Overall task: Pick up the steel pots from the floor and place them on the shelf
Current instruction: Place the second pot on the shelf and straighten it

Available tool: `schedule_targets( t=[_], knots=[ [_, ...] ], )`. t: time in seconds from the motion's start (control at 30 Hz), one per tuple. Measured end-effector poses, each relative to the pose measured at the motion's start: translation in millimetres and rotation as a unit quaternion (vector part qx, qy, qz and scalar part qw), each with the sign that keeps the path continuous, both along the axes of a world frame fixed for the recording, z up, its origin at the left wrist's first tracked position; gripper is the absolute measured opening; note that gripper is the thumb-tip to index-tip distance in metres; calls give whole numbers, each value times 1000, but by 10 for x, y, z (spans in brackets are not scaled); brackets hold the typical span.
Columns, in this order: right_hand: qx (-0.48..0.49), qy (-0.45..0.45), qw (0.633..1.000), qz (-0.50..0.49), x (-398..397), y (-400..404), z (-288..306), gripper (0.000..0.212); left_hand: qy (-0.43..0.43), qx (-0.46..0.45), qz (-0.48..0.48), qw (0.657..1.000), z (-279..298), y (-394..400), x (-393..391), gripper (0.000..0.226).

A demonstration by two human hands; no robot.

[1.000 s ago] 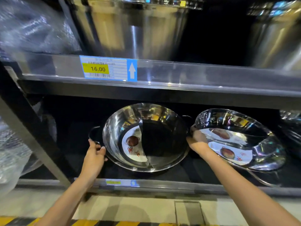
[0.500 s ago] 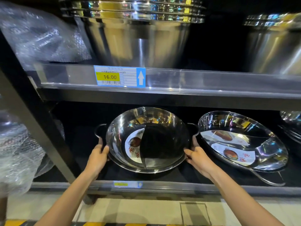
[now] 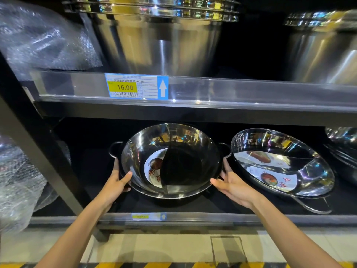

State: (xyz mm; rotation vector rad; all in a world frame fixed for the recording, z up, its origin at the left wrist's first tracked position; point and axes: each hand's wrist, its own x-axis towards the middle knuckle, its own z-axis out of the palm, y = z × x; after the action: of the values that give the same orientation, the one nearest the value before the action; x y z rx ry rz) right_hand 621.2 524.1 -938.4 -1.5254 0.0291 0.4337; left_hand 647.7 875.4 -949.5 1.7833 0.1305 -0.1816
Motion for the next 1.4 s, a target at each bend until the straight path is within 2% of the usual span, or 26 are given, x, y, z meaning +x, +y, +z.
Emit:
schedule_targets(
  t=[0.2,0.37,0.87,1.13,1.4],
  knots=[
    [-90,0,996,24,73,-41,97,102,19,-20,-51,998,52,176,3,84],
    [-118,0,992,31,135,26,167,103,24,-22,-51,998,42,222,62,84],
    [-110,32,993,23,285,190,247,100,46,-50,7,998,105,196,145,78],
    [-97,27,995,9,349,389,254,99,35,-75,88,993,60,225,229,72],
    [-88,42,995,-17,298,391,278,96,50,-73,84,993,46,233,243,67]
  ],
)
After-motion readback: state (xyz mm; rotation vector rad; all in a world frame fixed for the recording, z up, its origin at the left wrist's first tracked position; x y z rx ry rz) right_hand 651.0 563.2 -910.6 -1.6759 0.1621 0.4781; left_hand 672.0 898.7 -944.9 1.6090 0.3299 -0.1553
